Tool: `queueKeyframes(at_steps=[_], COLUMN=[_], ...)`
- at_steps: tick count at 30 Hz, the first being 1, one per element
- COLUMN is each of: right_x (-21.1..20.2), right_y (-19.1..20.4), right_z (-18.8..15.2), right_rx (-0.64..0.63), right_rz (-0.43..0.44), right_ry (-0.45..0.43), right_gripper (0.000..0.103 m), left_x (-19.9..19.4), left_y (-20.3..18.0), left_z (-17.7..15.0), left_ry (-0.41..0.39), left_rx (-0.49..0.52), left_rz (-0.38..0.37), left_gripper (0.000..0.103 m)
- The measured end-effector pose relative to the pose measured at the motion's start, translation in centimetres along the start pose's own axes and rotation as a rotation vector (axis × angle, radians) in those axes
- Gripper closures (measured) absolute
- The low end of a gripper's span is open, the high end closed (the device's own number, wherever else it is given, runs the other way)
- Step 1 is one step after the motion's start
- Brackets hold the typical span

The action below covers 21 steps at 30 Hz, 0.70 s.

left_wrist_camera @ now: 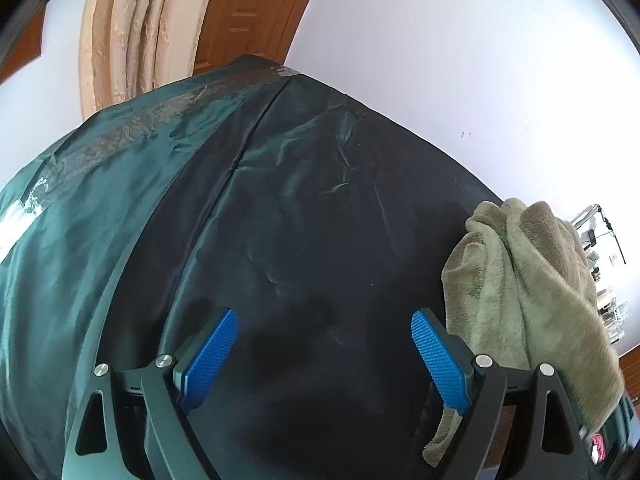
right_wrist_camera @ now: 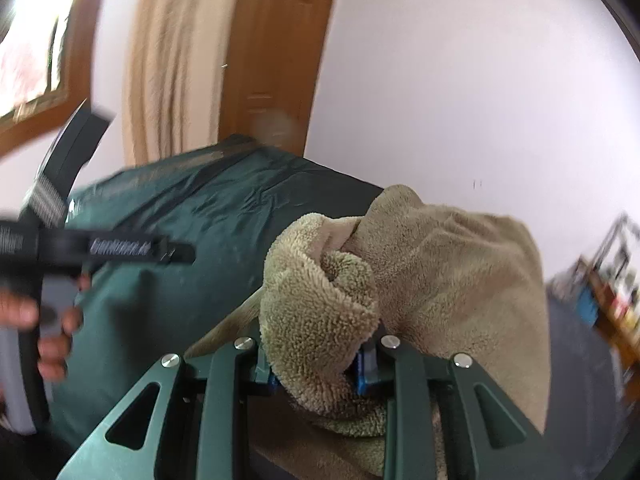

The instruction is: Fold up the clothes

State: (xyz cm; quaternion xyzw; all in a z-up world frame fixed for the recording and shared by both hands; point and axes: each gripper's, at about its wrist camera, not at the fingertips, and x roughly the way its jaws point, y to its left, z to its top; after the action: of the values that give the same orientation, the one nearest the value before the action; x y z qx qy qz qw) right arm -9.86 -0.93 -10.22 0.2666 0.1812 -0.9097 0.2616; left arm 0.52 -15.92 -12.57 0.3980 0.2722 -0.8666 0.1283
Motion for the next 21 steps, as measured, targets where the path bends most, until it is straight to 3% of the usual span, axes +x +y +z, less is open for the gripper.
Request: queueKeyframes(at_steps=[6, 8, 11, 12, 13, 17, 21], right_x=[0.6, 1.5, 1.9, 1.9, 1.9, 0.8, -1.7], right_y=[3.3, 4.0, 4.4, 4.7, 5.0, 4.3, 1.6], right_z=[-1.1, -1.6, -1.7, -1.7, -1.7, -1.9, -2.3], right_rx=[-0.13, -0.161, -0.164, -0.165, -0.163, -0.098, 0.026], right_rz=[-0.033, -0.041, 0.018, 0.052, 0.084, 0.166, 0.17], right_ry=[-0.002, -0.002, -0.003, -0.002, -0.005, -0.015, -0.06], right_gripper=[0.073, 0.067, 0.037, 0.02, 0.016, 0.017, 0.016], left_x=[-0.1, 0.0, 0.2, 0.3, 0.3, 0.3, 0.0], left_y=[0.0, 0.1, 0.2, 0.3, 0.3, 0.5, 0.0], left_z=[-0.1, -0.1, -0.1, -0.1, -0.1, -0.1, -0.2], left_ry=[0.0, 0.004, 0.01, 0.012, 0.012, 0.012, 0.003], left_rx=[-0.003, -0.007, -0.011, -0.012, -0.014, -0.017, 0.002], left_rz=[0.0, 0.002, 0.003, 0.003, 0.003, -0.004, -0.033], left_gripper=[0.012, 0.012, 0.012, 0.012, 0.012, 0.012, 0.012])
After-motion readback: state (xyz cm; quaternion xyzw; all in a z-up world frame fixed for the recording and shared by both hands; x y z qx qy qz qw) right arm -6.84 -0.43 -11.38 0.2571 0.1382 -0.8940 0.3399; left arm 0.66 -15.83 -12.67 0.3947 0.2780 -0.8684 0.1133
